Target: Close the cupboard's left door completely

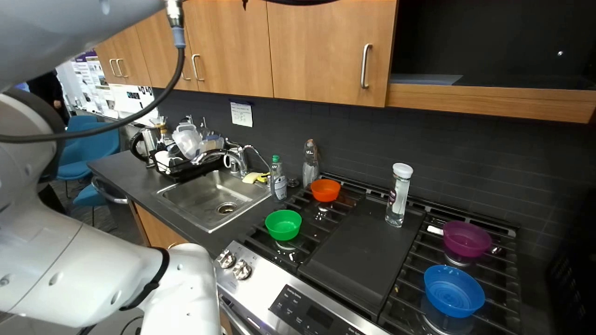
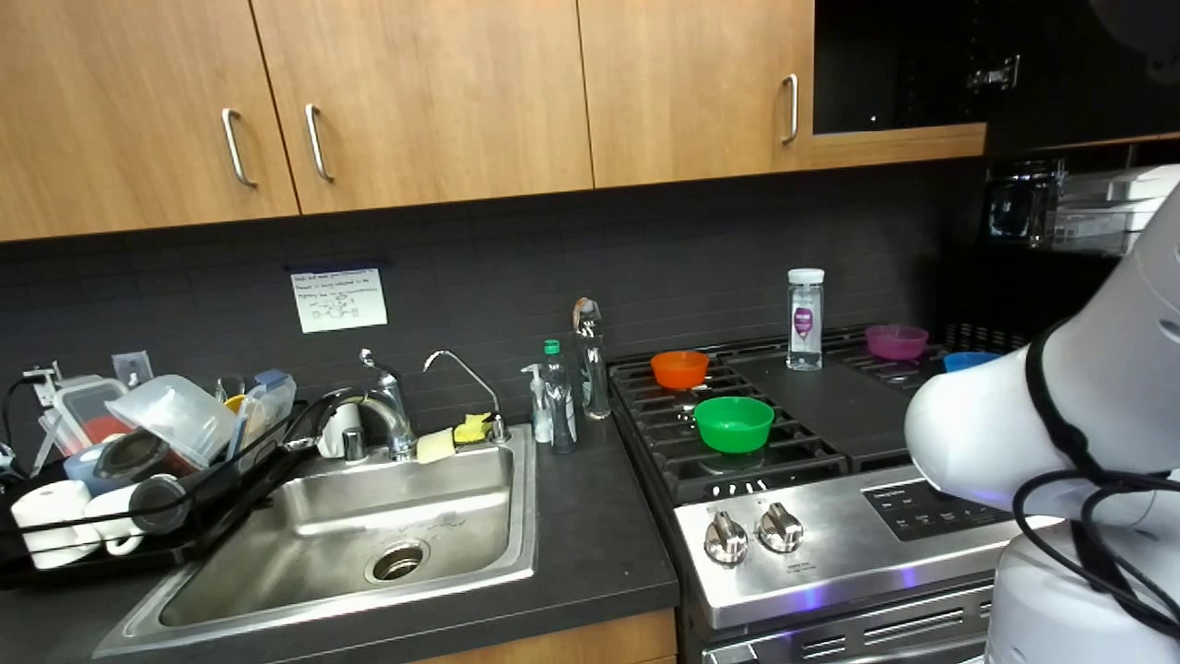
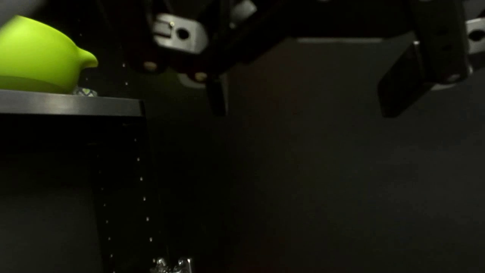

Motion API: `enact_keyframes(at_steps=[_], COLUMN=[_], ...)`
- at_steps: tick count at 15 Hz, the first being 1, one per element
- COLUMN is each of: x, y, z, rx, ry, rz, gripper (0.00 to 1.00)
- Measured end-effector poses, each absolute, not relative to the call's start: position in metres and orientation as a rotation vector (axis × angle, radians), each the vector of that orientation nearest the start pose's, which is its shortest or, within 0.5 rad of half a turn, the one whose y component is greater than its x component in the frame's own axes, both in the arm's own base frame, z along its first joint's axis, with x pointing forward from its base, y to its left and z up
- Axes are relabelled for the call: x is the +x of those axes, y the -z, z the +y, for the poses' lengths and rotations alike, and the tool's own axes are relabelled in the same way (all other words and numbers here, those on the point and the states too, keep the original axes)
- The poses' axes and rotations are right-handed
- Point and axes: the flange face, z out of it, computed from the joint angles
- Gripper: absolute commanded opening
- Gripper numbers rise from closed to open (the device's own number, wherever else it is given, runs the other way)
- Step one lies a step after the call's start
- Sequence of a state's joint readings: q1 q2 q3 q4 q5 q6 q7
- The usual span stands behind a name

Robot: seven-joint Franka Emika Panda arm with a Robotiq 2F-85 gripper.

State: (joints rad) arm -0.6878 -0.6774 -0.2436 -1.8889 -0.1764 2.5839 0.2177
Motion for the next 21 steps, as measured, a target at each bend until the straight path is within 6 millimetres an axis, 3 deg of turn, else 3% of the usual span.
enact_keyframes(at_steps=[5, 14, 21], x=[0.131, 0.131, 0.120], y=[-0.904, -0.903, -0.892], z=[-0.305, -0.306, -0.344], rx=[-2.358, -2.356, -2.345], ry=[2.184, 2.180, 2.178], rz=[1.618, 1.625, 1.746], gripper=[1.00, 1.00, 1.00])
